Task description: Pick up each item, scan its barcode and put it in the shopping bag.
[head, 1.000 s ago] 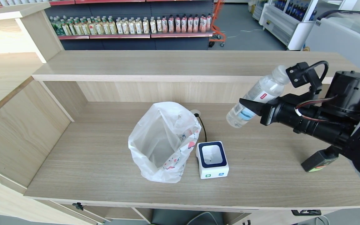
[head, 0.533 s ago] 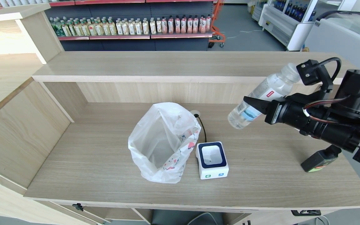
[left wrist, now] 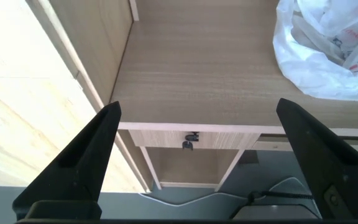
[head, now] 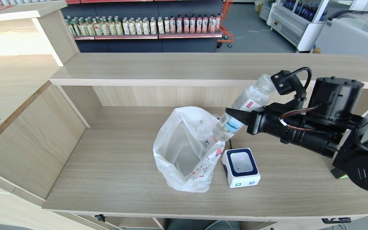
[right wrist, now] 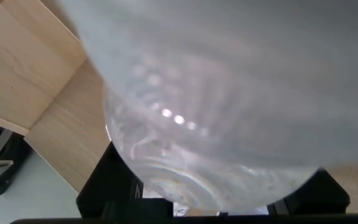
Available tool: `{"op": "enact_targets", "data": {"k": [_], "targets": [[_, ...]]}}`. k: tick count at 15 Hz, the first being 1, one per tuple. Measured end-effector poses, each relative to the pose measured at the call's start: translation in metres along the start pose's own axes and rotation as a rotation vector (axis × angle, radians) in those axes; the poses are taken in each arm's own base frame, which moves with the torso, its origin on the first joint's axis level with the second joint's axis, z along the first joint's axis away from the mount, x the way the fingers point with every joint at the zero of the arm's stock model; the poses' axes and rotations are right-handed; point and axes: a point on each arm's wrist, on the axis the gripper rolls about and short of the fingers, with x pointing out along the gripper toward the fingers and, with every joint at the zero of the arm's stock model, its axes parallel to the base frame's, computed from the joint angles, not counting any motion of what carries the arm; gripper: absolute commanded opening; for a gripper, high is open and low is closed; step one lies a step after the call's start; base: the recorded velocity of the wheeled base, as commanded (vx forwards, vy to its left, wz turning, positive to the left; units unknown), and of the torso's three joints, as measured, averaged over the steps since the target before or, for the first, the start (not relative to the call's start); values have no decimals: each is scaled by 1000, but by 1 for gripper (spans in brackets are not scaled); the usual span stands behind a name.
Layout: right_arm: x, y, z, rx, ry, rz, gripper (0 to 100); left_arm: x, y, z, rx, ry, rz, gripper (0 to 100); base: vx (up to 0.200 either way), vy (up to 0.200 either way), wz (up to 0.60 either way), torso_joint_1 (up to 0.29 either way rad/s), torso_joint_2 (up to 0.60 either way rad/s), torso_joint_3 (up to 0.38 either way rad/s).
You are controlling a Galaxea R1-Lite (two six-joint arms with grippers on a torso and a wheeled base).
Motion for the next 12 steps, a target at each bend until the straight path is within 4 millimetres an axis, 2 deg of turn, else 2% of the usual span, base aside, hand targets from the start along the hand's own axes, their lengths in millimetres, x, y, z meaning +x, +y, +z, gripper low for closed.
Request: {"op": "enact_targets", "data": {"k": [7, 12], "targets": [[73, 0, -41, 2, 80, 30, 0, 0, 0, 0, -2, -1, 1, 100, 0, 0, 0, 0, 0, 0], [107, -1, -66, -87, 86, 41, 0, 0, 0, 0, -2, -2, 1, 100, 0, 0, 0, 0, 0, 0]]}}
